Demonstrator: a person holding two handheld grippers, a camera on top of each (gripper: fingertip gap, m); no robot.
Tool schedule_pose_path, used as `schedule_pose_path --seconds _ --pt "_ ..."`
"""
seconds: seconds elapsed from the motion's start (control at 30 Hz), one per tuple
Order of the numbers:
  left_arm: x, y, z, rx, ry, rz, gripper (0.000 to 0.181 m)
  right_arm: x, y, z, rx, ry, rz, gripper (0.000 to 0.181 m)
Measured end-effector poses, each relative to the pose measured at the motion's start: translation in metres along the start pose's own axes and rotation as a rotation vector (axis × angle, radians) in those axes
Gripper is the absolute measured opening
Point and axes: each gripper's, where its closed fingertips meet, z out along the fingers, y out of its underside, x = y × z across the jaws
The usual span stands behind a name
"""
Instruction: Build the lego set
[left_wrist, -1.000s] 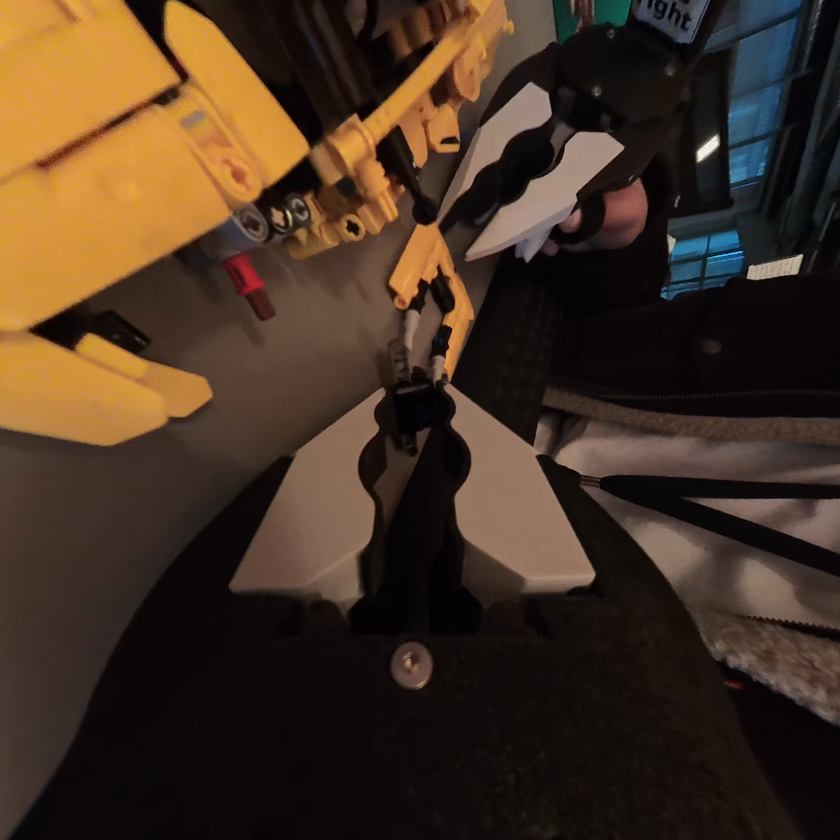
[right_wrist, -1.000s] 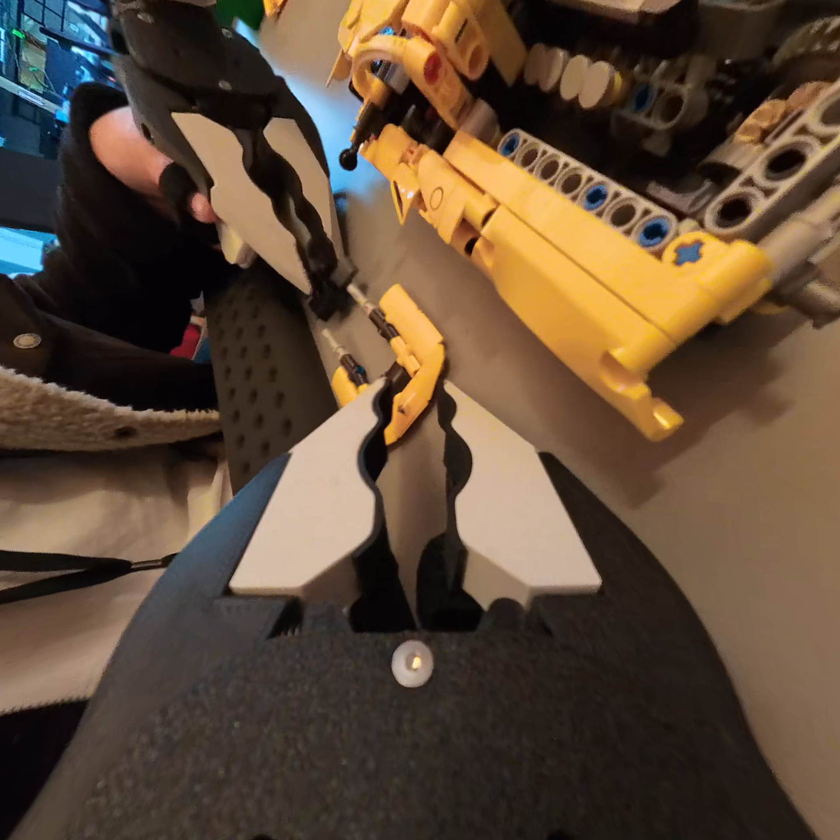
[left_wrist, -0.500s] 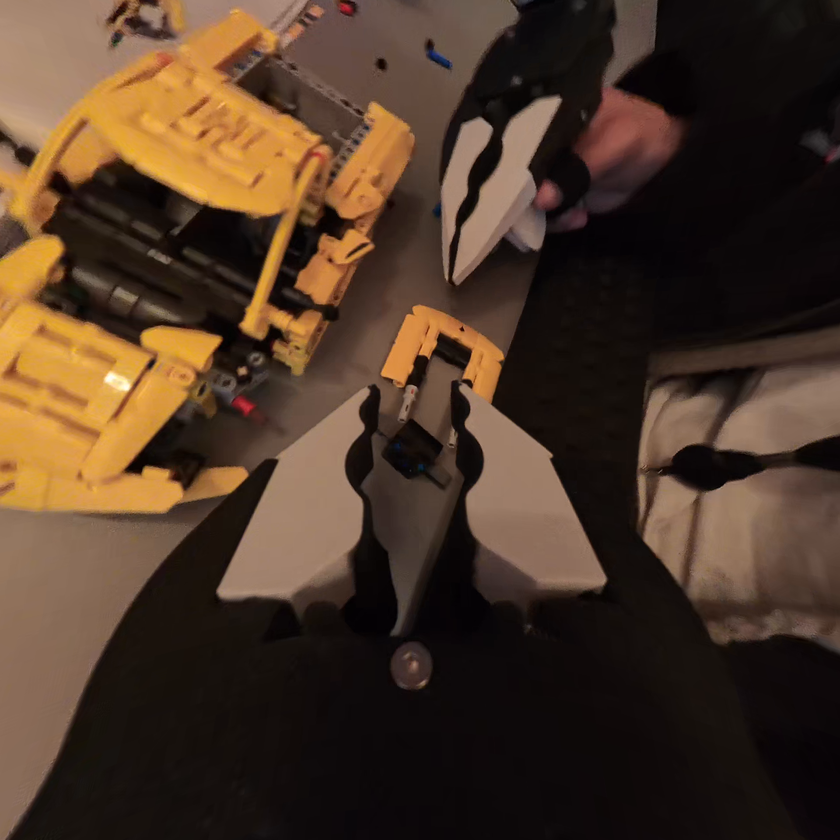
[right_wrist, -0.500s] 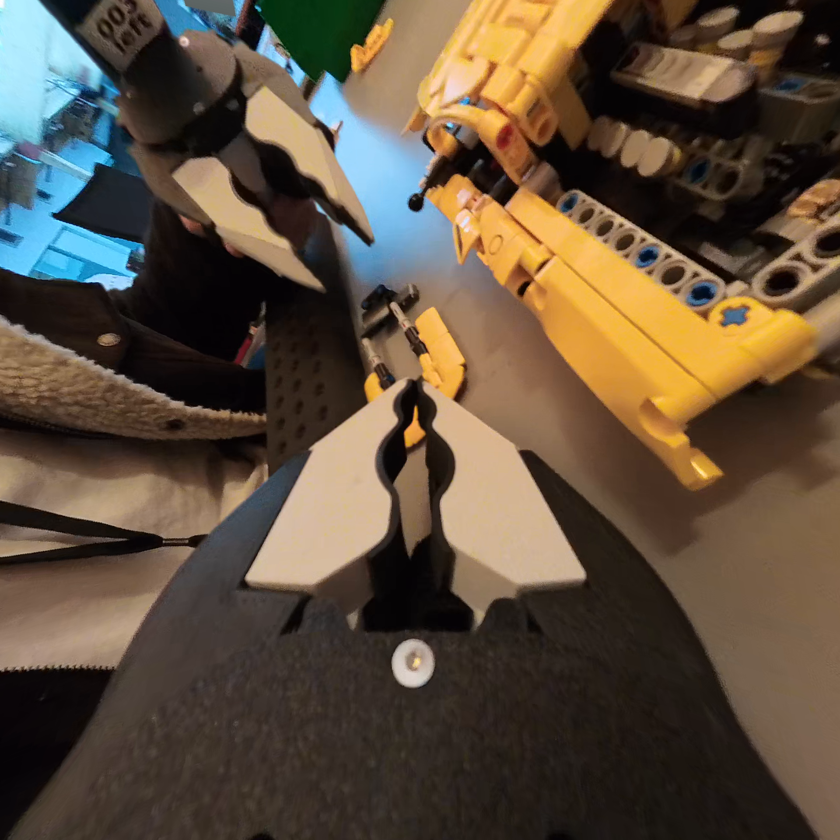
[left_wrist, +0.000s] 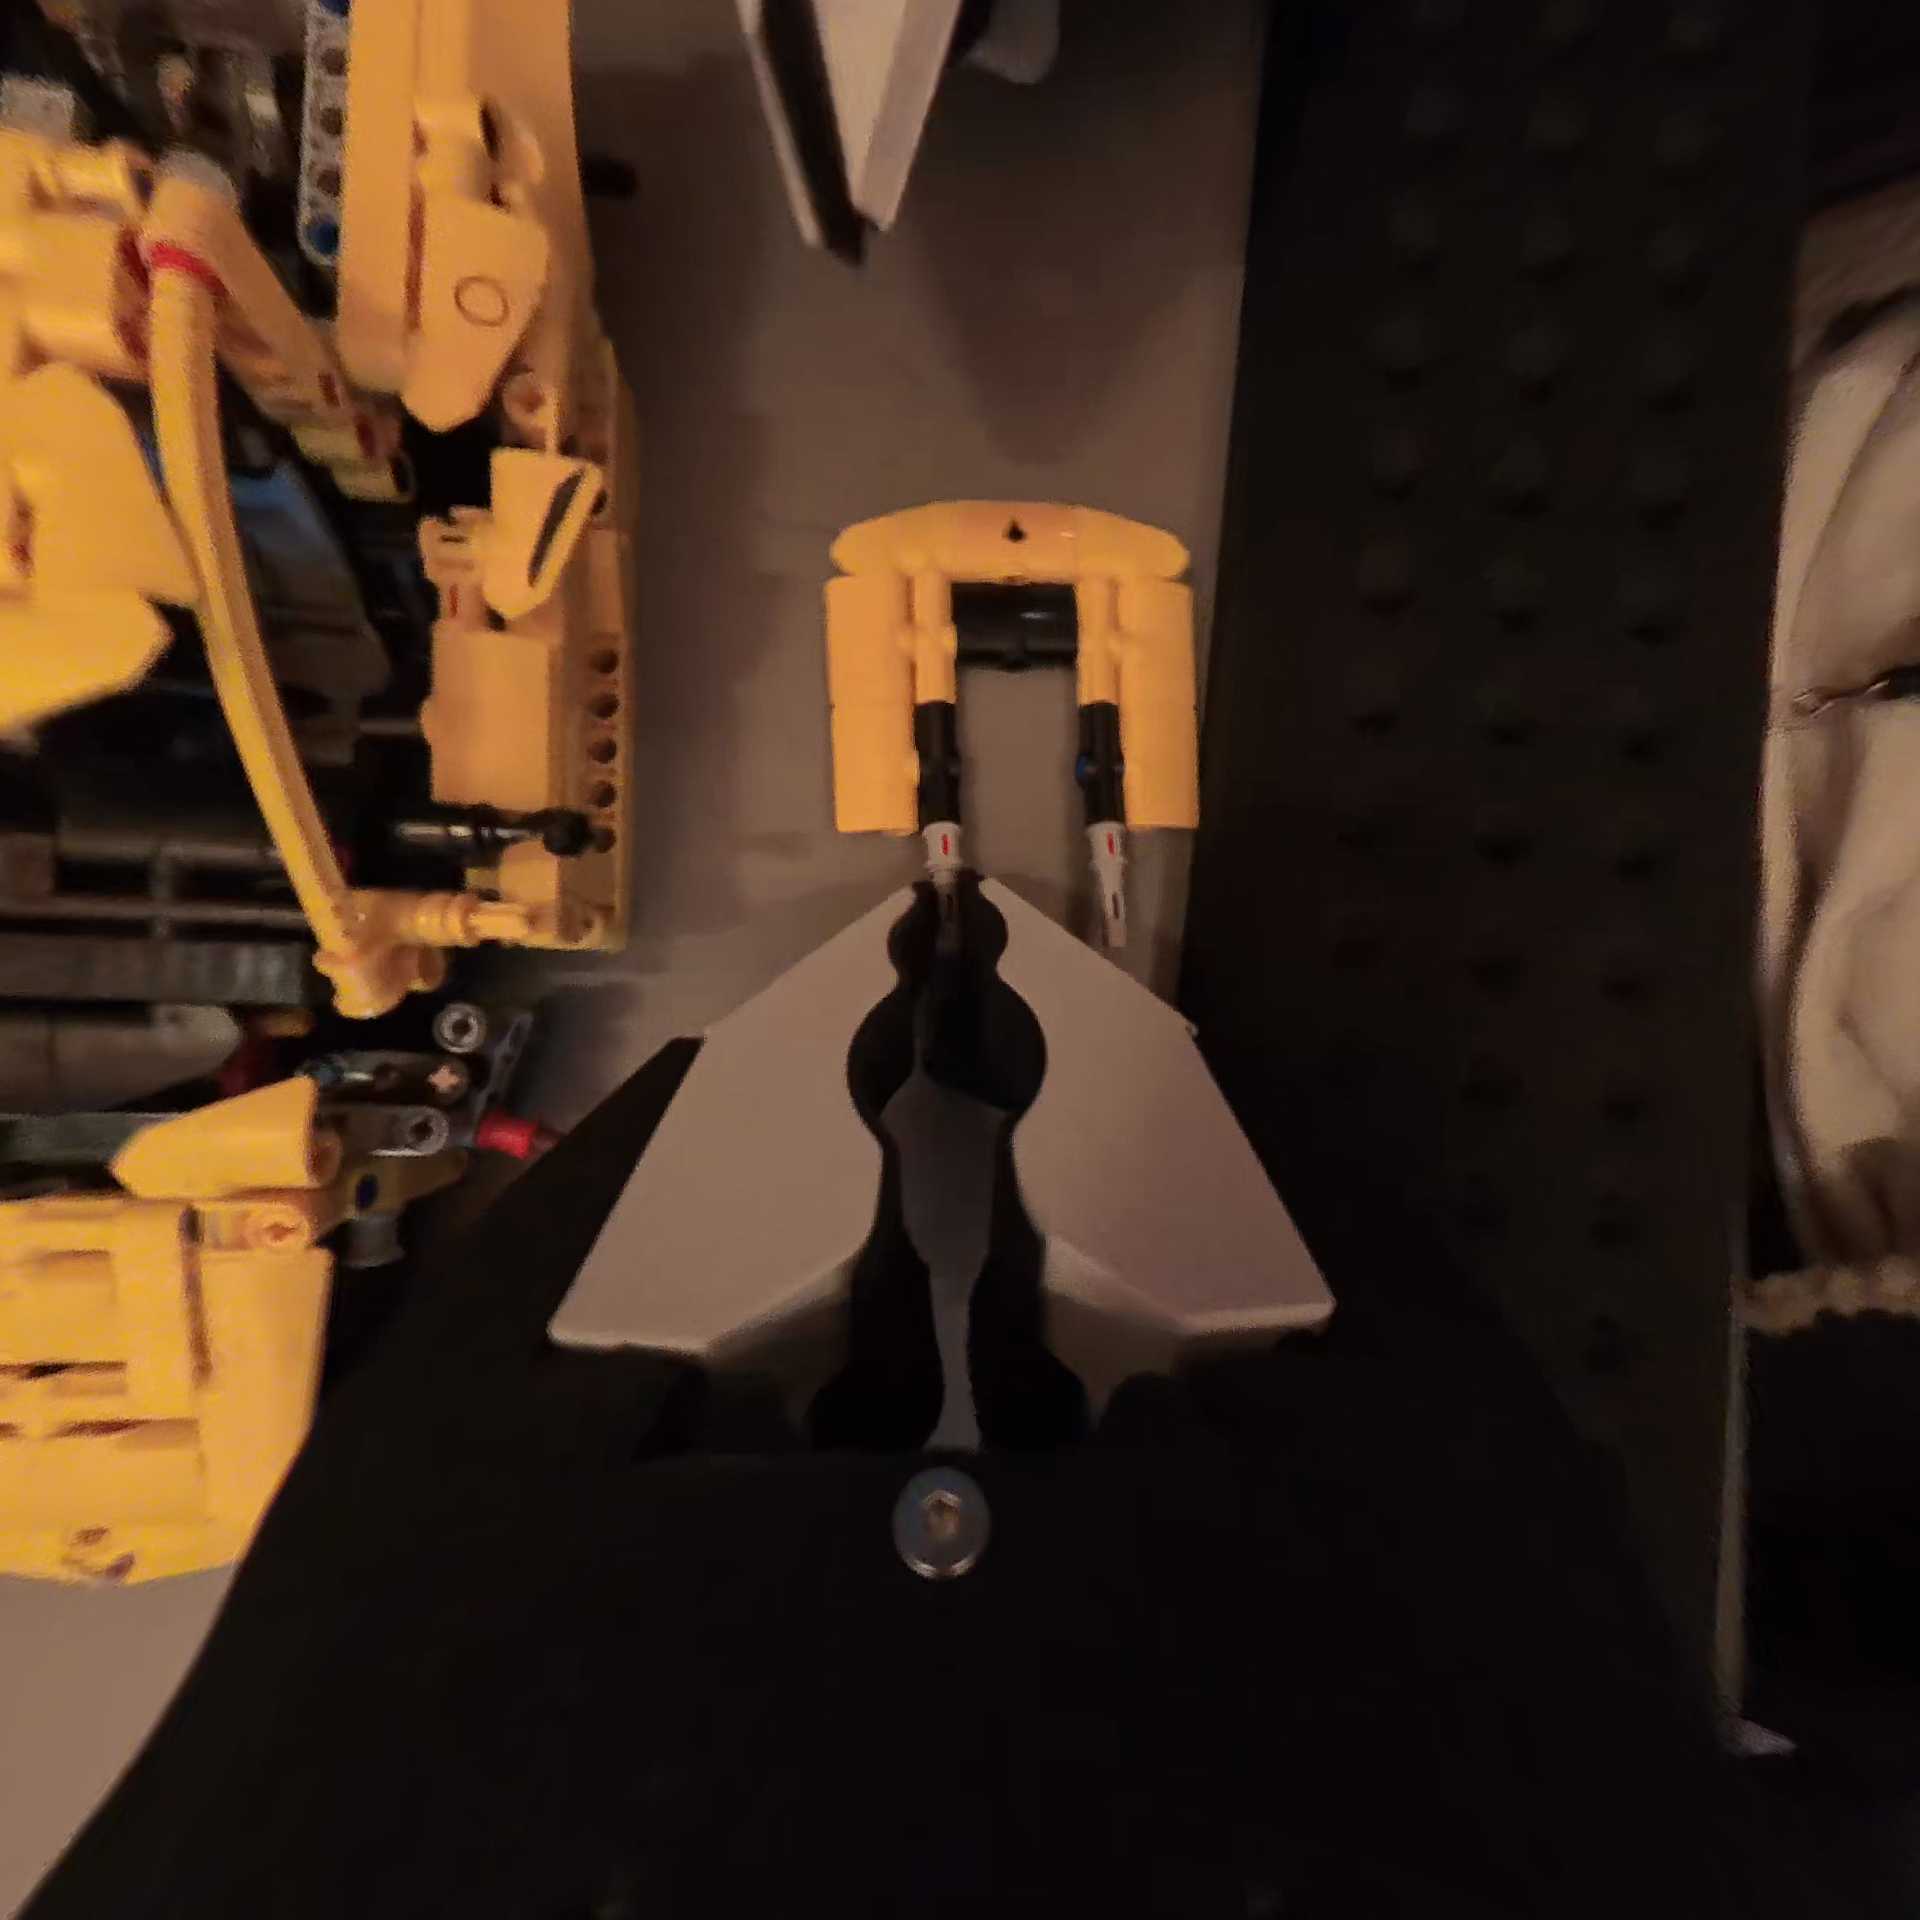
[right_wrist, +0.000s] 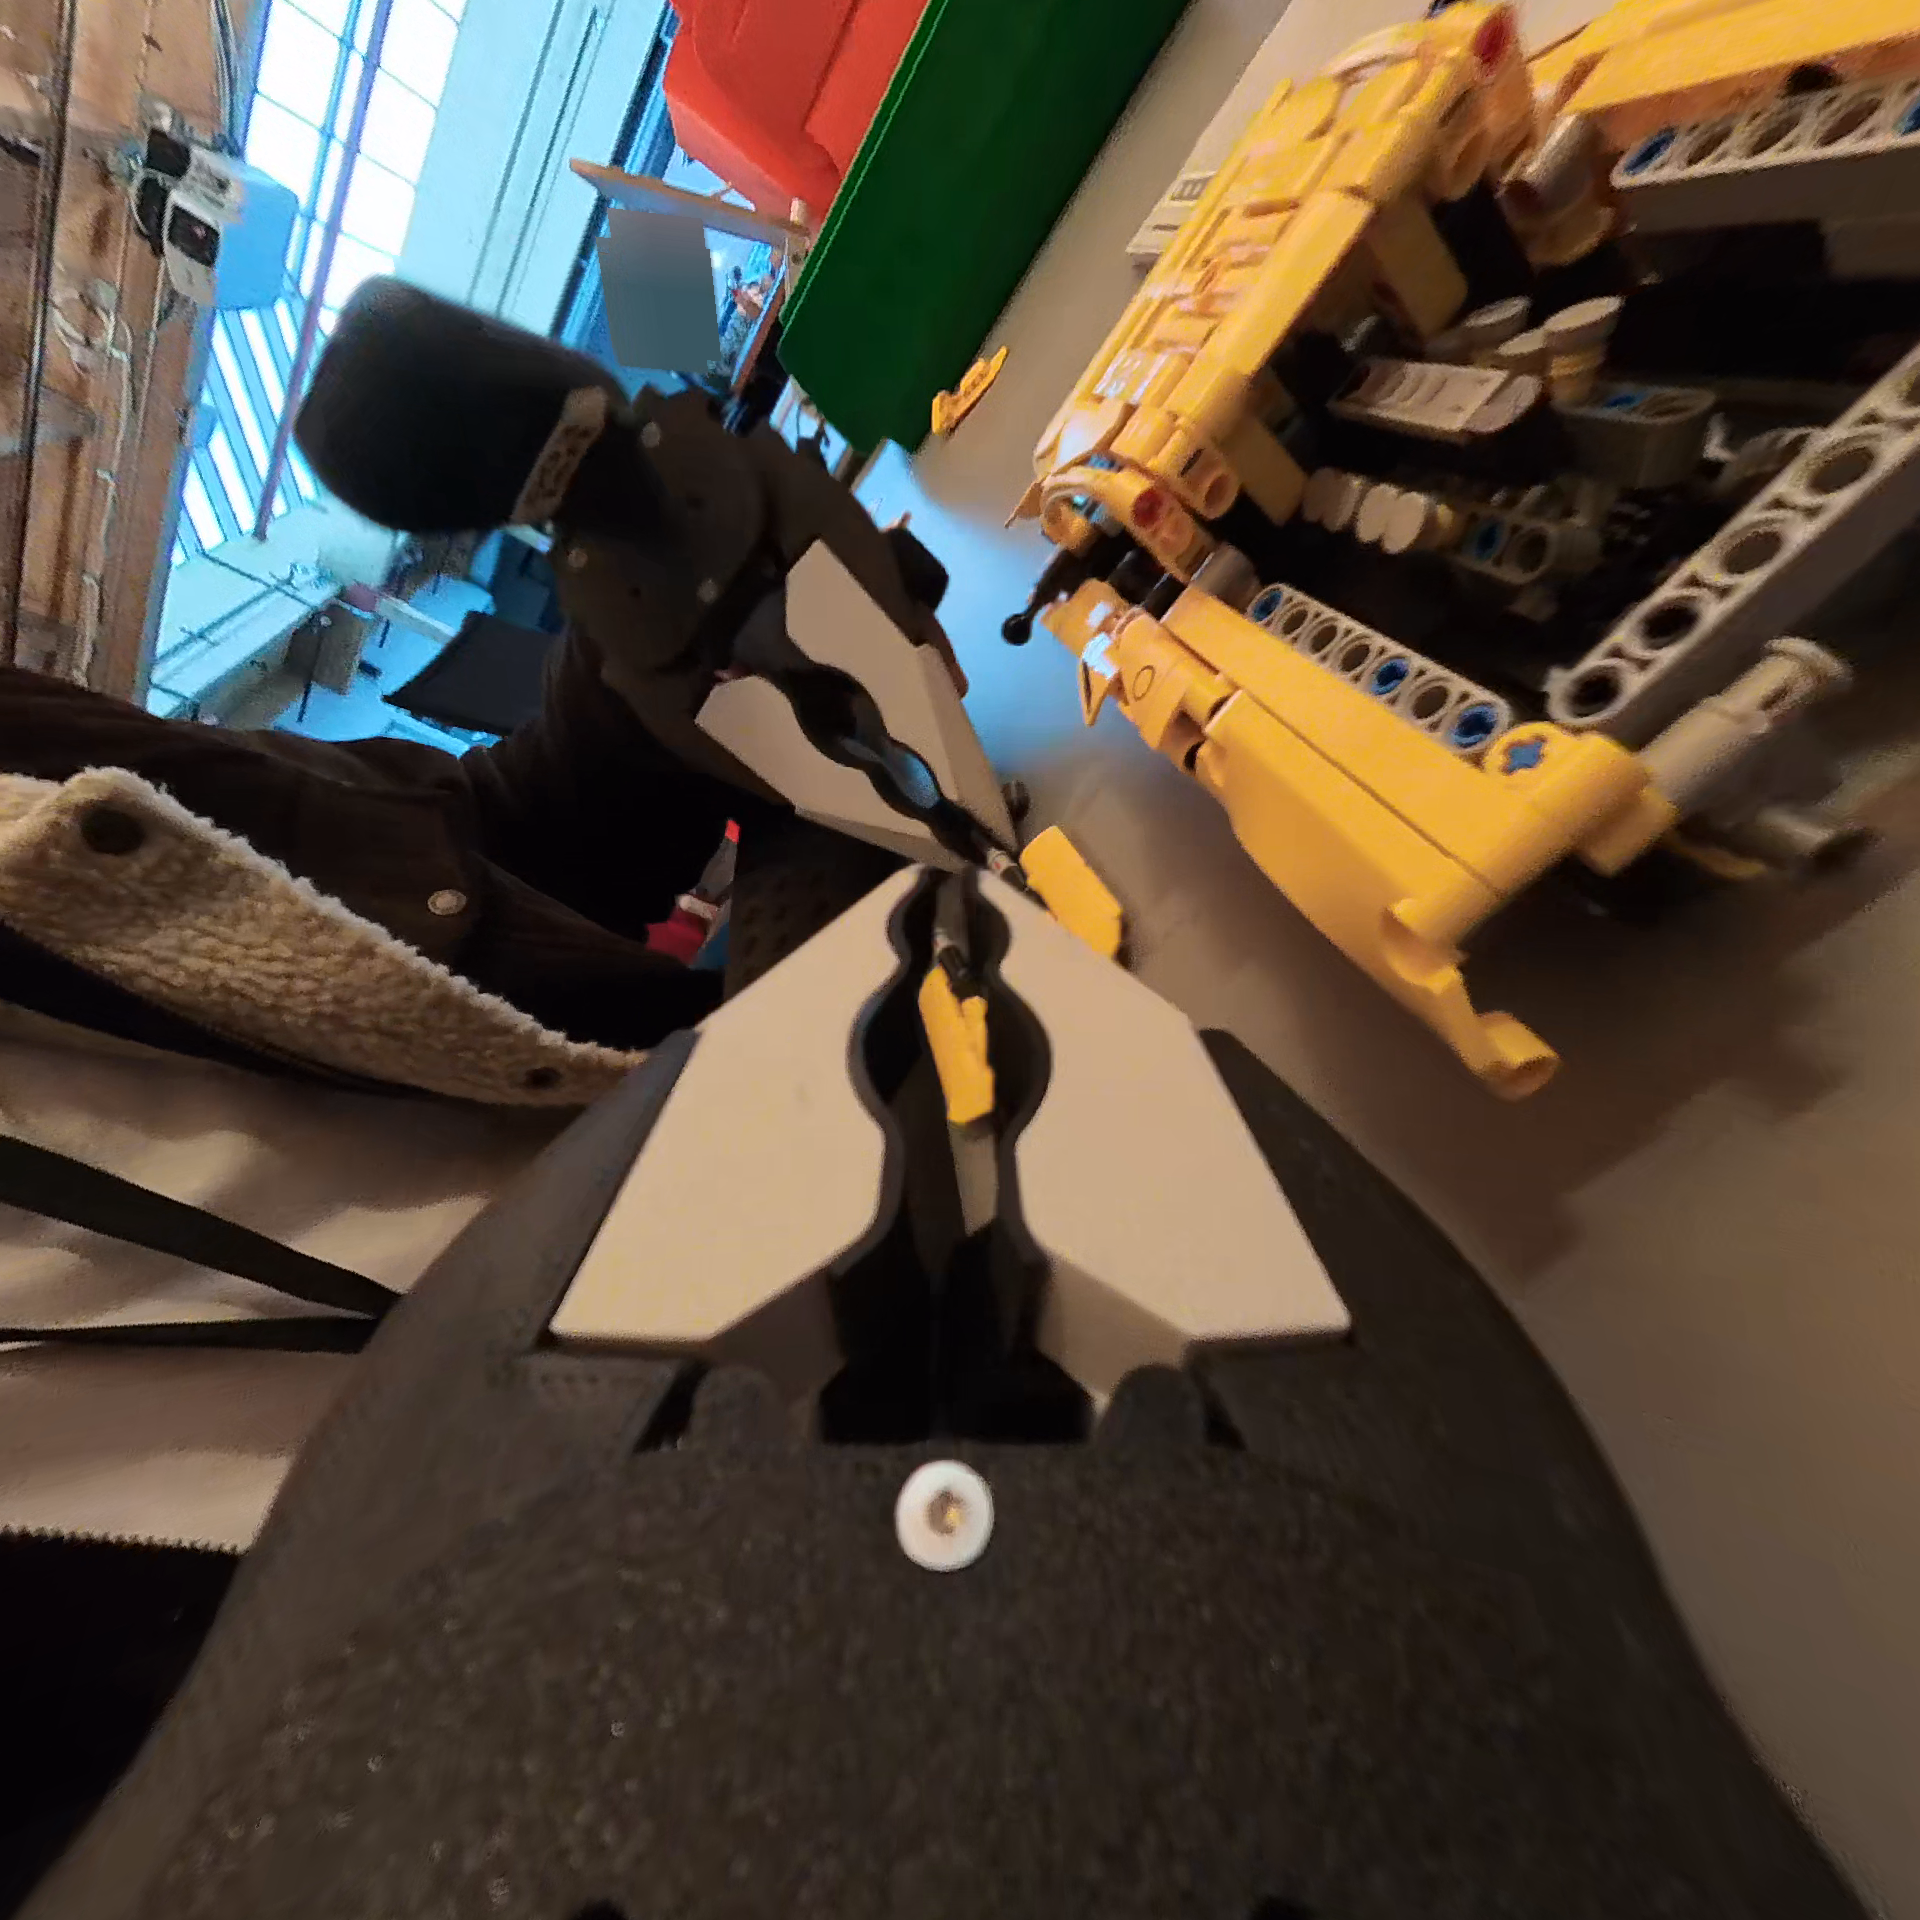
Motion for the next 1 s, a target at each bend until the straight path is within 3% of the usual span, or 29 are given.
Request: schedule_pose_path --seconds 0.13,0.27,0.47,0.57,0.7,0.77,0.87,0.93,1.0 --pt "-0.007 -0.022 -0.013 0.087 -0.18 0.188 0.004 0.005 -0.006 -0.003 0.047 -0.004 0.055 0.034" --pt "-0.007 -0.051 -0.036 0.215 -0.309 0.234 0.004 -0.019 -0.01 0.005 0.082 -0.172 0.141 0.038" --pt "0.001 -0.069 -0.042 0.253 -0.389 0.334 0.004 -0.035 -0.006 0.023 0.056 -0.209 0.099 0.025" --pt "0.001 -0.073 -0.041 0.261 -0.405 0.337 0.004 -0.034 -0.009 0.023 0.08 -0.189 0.088 0.009" --pt "0.003 -0.074 -0.041 0.276 -0.395 0.32 0.004 -0.035 -0.007 0.022 0.064 -0.149 0.038 0.008" --pt "0.004 -0.073 -0.042 0.317 -0.358 0.234 0.005 -0.033 -0.007 0.022 0.053 -0.123 0.011 0.008" --pt "0.0 -0.059 -0.058 0.427 -0.241 -0.033 0.017 -0.022 -0.014 0.012 0.085 -0.032 -0.04 0.008" --pt "0.004 -0.029 -0.053 0.37 -0.076 -0.255 0.034 -0.017 -0.018 0.006 0.103 0.018 -0.087 0.008" --pt "0.004 0.002 -0.042 0.293 -0.046 -0.382 0.037 -0.015 -0.019 0.005 0.106 0.035 -0.105 0.008"
